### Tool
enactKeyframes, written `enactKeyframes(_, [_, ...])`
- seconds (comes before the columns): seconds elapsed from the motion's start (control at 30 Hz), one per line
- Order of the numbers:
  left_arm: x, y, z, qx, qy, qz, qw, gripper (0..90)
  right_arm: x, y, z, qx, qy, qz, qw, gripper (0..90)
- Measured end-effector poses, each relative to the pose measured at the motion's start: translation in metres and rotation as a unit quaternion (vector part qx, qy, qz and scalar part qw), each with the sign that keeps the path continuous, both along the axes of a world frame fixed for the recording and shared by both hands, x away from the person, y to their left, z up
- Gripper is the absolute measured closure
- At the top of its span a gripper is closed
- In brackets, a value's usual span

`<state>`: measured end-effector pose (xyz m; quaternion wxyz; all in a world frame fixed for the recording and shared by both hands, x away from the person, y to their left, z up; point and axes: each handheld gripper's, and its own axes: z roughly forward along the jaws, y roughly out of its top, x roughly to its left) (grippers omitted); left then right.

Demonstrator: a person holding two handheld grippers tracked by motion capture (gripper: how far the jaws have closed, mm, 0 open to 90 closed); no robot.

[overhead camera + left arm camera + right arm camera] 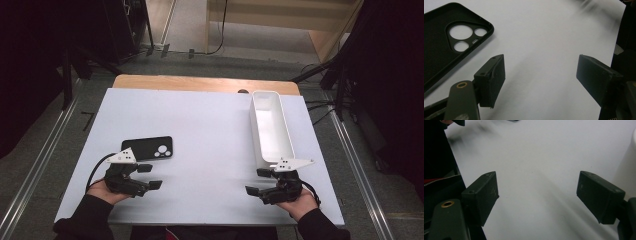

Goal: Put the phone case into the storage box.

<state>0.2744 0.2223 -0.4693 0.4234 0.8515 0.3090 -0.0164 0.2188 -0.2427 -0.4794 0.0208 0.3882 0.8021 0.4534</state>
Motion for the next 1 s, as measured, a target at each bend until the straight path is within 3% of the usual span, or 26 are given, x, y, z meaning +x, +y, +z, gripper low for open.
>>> enactKeyframes(1.0, [0.0006,0.001,0.0014,-0.006,0.0,0.0,1.0,22.9,-0.0001,-0.0006,0.0006,0.007,-0.002,0.004,1.0,16.1])
